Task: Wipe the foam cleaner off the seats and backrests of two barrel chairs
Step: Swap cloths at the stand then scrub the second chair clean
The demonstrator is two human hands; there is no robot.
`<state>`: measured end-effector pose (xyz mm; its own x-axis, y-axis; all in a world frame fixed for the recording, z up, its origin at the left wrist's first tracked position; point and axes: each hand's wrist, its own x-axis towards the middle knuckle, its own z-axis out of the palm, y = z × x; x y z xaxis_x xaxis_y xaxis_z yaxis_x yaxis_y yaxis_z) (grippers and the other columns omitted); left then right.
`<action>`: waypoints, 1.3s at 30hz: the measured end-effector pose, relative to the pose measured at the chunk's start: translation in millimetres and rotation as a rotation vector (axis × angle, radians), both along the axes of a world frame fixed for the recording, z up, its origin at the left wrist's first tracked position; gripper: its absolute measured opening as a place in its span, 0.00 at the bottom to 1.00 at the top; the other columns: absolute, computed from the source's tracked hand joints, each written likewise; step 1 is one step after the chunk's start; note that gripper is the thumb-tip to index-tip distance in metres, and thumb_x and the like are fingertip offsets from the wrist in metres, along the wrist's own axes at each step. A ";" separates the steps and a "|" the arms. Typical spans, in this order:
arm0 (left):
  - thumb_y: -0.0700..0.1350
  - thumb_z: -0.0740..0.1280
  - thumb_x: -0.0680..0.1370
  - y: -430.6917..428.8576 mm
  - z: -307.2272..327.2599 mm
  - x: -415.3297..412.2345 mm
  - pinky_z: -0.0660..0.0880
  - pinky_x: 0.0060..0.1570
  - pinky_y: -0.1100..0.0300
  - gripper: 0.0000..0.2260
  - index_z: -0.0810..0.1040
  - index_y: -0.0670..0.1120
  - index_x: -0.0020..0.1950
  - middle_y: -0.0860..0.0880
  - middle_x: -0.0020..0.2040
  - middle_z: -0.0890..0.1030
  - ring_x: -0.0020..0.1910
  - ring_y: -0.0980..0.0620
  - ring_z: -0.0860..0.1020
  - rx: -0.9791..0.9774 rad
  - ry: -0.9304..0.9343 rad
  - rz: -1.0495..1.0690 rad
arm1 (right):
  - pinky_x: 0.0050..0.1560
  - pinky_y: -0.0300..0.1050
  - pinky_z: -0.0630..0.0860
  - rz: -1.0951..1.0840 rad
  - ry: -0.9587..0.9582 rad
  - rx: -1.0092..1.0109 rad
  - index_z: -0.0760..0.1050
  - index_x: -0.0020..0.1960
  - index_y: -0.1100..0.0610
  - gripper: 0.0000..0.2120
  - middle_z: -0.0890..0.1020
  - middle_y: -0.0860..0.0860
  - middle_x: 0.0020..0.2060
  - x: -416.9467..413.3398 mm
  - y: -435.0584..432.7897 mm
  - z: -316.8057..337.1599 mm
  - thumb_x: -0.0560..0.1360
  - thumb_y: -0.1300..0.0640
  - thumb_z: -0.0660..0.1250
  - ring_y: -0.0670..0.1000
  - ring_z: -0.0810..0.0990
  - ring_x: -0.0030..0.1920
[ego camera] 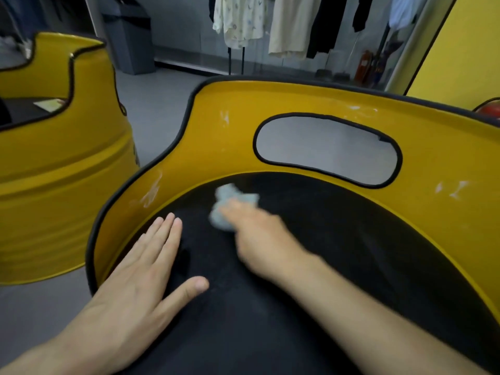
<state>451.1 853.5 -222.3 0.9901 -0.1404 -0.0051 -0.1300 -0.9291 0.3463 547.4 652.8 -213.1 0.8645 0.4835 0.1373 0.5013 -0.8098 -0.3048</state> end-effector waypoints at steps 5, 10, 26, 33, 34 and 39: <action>0.84 0.31 0.59 -6.8 3.0 -3.4 0.31 0.71 0.68 0.51 0.24 0.58 0.74 0.64 0.73 0.22 0.70 0.69 0.22 0.046 0.017 0.010 | 0.72 0.47 0.62 0.139 -0.075 -0.146 0.61 0.79 0.50 0.23 0.59 0.49 0.80 7.1 13.1 -4.9 0.84 0.57 0.56 0.53 0.63 0.76; 0.82 0.39 0.68 3.1 2.8 -14.2 0.31 0.72 0.66 0.50 0.30 0.54 0.80 0.59 0.78 0.27 0.75 0.64 0.26 0.098 0.065 0.017 | 0.69 0.54 0.69 -0.300 -0.051 -0.226 0.69 0.74 0.48 0.21 0.65 0.53 0.77 66.3 -67.0 0.6 0.83 0.59 0.54 0.60 0.70 0.71; 0.72 0.60 0.75 52.3 43.6 53.6 0.43 0.74 0.61 0.51 0.34 0.46 0.82 0.48 0.83 0.38 0.82 0.50 0.44 0.401 -0.213 0.056 | 0.54 0.54 0.76 -0.366 0.044 0.075 0.67 0.75 0.45 0.24 0.79 0.59 0.61 42.5 18.0 12.9 0.81 0.59 0.58 0.63 0.78 0.56; 0.68 0.70 0.71 68.2 56.4 63.9 0.56 0.75 0.60 0.55 0.36 0.51 0.83 0.54 0.84 0.44 0.82 0.53 0.51 0.315 -0.082 -0.010 | 0.45 0.51 0.71 -0.195 0.002 0.154 0.68 0.72 0.51 0.19 0.78 0.54 0.63 16.6 93.5 -3.8 0.82 0.61 0.59 0.60 0.79 0.55; 0.68 0.71 0.71 69.9 58.5 64.4 0.58 0.75 0.59 0.55 0.36 0.53 0.83 0.55 0.84 0.45 0.82 0.53 0.52 0.280 -0.056 -0.015 | 0.45 0.50 0.71 -0.210 0.006 0.158 0.67 0.73 0.51 0.20 0.78 0.54 0.63 16.0 94.4 -4.3 0.82 0.61 0.59 0.60 0.79 0.56; 0.69 0.73 0.67 75.4 57.8 66.4 0.58 0.72 0.62 0.59 0.36 0.56 0.83 0.59 0.83 0.45 0.81 0.55 0.53 0.209 -0.014 -0.038 | 0.59 0.54 0.73 -0.277 0.134 0.425 0.65 0.76 0.49 0.20 0.77 0.55 0.66 0.0 110.2 6.4 0.85 0.53 0.56 0.60 0.75 0.64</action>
